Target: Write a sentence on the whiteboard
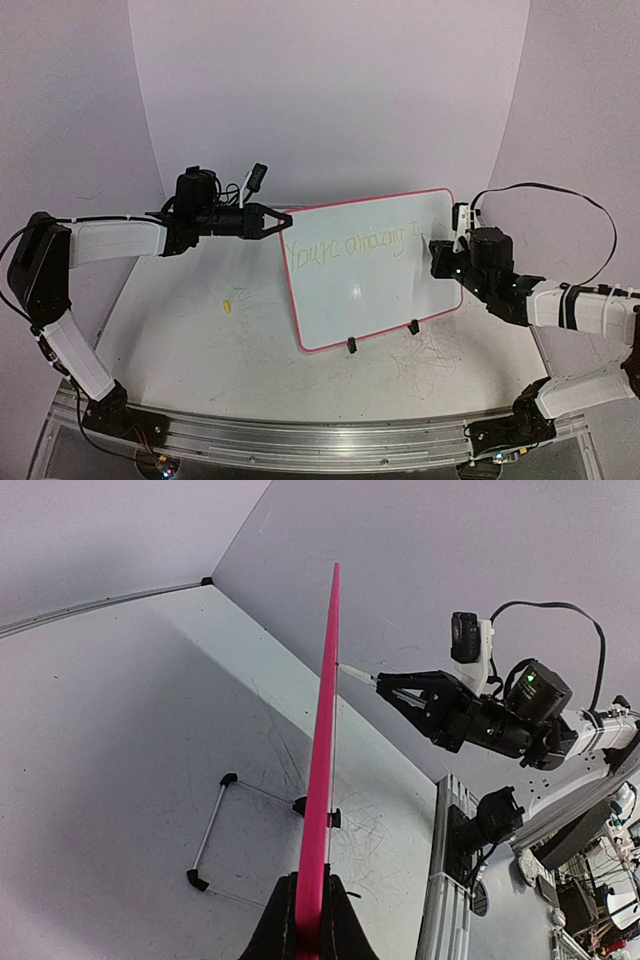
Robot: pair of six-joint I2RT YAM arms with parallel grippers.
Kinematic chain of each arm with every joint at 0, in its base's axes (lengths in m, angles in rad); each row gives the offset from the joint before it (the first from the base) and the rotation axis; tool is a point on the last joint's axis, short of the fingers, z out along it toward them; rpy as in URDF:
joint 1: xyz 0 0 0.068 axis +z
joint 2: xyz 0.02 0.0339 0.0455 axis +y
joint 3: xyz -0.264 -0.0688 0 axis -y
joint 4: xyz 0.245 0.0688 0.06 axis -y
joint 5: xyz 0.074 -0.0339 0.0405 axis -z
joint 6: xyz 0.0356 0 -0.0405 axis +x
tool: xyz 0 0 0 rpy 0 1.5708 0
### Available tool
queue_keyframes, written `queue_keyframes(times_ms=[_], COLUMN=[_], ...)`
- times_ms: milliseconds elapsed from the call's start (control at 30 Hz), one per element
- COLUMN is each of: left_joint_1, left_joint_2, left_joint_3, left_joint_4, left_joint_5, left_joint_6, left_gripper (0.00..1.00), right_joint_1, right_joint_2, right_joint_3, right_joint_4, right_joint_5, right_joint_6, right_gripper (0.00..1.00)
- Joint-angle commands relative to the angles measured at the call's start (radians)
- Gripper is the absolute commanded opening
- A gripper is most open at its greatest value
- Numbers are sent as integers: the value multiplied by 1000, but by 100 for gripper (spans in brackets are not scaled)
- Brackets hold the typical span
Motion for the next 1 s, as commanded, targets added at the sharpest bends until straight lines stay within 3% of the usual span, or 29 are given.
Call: queue_keyframes(times_ms=[0,567,700,867,967], left_joint_1=[-5,-7,-8,-9,-9], left_joint_2=[-1,-1,-2,-5,-1], left_joint_3=[-1,1,0,-5,0], left_joint_4=[-53,-54,-54,-54,-55], left_joint_5=[-45,-42,-43,-45,-39], left_joint_6=[40,43,43,46,45], left_gripper=[0,0,0,0,0], right_joint_1=[-7,-7,-7,-12,-64], right_joint_2=[19,26,20,-101,-106], right_joint_3=[54,32,36,8,3], right_joint_4=[6,0,-21,-43,-53], right_joint_5=[56,-99,-61,19,-28], right_joint_6=[6,-27,-17,5,12], right_gripper=[0,0,0,0,0])
